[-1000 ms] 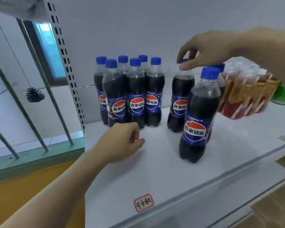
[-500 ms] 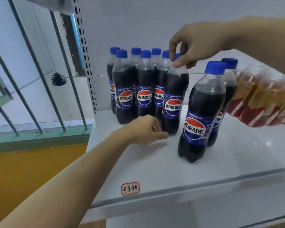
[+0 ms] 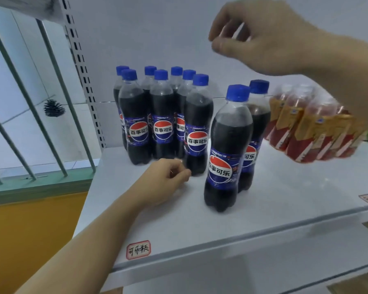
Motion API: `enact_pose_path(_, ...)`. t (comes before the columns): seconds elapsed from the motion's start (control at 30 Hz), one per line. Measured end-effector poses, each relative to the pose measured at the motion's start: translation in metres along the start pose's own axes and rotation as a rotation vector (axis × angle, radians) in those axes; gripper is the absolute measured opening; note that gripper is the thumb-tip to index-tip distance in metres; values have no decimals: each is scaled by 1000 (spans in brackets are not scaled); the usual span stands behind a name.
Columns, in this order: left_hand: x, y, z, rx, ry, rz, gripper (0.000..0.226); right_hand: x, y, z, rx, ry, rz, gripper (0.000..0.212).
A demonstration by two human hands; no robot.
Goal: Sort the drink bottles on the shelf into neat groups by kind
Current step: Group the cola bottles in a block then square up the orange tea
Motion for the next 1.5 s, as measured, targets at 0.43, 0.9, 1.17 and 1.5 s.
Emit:
enact_pose_path(0.43, -17, -33, 48, 44, -286, -184, 71, -119, -29, -14, 312, -75, 482, 14)
enact_pose_path(0.9, -8, 34, -41, 113, 35, -48, 74, -5, -99, -59, 296, -74, 0, 10)
enact_pose_path(1.17, -3, 28, -57, 110, 239, 218, 57, 38, -121, -50, 70, -185, -221, 24)
enact_pose_path(1.5, -2, 20, -49, 185, 255, 212, 56, 42, -125, -50, -56, -166, -256, 15)
Point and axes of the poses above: each hand's wrist, its own x-axis towards the middle knuckle, its own y-axis out of the back of the hand, z = x × y, the point moved 9 cm from there along x, towards the middle knuckle, and after that the axes turned 15 degrees about x, right-handed, at the moved point
